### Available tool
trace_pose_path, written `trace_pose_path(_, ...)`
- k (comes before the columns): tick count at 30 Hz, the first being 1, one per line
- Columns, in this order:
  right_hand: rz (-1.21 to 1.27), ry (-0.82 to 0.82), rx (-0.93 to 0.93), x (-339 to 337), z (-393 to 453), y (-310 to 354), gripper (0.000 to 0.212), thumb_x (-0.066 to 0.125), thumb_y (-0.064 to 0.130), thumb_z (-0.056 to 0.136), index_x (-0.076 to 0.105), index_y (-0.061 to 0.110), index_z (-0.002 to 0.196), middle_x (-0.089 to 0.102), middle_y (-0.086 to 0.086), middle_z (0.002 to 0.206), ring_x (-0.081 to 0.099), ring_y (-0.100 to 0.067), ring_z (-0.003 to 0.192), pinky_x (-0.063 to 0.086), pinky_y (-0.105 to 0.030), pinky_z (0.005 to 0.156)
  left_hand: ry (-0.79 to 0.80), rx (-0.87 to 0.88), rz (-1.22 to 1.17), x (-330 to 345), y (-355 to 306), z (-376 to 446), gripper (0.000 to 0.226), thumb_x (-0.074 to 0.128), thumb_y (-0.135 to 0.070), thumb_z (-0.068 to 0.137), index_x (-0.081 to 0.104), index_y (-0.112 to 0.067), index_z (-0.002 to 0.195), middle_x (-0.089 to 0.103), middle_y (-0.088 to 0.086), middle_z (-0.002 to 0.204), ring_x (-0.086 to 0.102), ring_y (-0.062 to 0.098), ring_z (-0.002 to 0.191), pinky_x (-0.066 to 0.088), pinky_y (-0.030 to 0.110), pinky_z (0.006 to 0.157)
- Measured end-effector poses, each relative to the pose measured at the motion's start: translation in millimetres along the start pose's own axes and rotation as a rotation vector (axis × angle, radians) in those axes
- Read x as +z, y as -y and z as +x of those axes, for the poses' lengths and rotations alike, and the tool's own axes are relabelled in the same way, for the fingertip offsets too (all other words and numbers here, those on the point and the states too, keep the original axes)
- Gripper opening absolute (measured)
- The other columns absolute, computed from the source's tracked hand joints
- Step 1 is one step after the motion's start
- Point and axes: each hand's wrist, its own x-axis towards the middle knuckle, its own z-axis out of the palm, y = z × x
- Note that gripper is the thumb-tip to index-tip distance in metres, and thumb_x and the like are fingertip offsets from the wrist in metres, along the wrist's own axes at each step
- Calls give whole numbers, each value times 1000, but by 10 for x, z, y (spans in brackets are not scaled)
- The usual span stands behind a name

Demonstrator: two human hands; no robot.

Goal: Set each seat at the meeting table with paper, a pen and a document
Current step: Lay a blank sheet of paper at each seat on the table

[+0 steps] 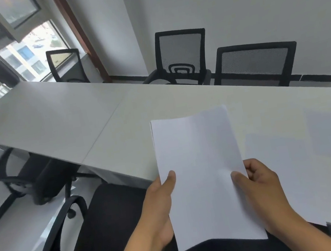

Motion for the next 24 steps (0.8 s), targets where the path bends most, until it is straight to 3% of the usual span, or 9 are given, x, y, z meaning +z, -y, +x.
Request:
trace_pose_path(2, 22, 7, -12, 66, -100, 67, 9, 66, 11, 101, 72, 16, 97, 78, -9, 85, 74, -26, 69, 58, -41, 66, 32, -16, -6, -111, -47, -93, 31, 57, -26, 114, 71, -16, 139, 78, 13, 132, 75, 39, 122, 52, 62, 113)
trace_pose_path(5, 53, 10, -10, 225, -233, 161, 10, 65, 9, 101, 72, 15, 97, 79, -13, 90, 76, -40, 79, 62, -51, 74, 79, -13, 28, -354, -147, -176, 31, 58, -14, 111, 70, -10, 139, 76, 19, 134, 73, 45, 123, 49, 67, 115)
trace_pose_path(8, 48, 8, -27, 479, -348, 216, 12, 66, 10, 101, 73, 17, 97, 80, -11, 90, 77, -43, 86, 63, -59, 82, 89, 18, 117, -623, -281, -245, 29, 56, -12, 111, 71, -11, 136, 78, 18, 130, 74, 44, 121, 51, 66, 112)
trace_pose_path(14, 23, -34, -17, 1230, -552, 283, 12, 64, 11, 103, 73, 18, 102, 82, -5, 91, 79, -33, 81, 62, -44, 71, 131, 82, 312, -1371, -640, -151, 31, 49, -20, 116, 72, -23, 135, 81, 5, 127, 78, 30, 118, 57, 58, 109)
trace_pose_path(18, 23, -126, -28, 1875, -663, 227, 12, 67, 21, 102, 76, 26, 97, 81, -2, 90, 79, -32, 82, 63, -47, 75, 247, 77, 365, -1984, -904, 131, 29, 52, -23, 116, 72, -23, 137, 80, 4, 129, 77, 29, 120, 56, 57, 109)
trace_pose_path(24, 5, -256, -48, 2458, -731, 233, 17, 69, 22, 104, 83, 32, 106, 82, 14, 97, 79, -13, 89, 58, -30, 74, 361, 47, 359, -2461, -1160, 385, 29, 57, -27, 113, 70, -22, 138, 79, 4, 131, 77, 29, 120, 56, 56, 109)
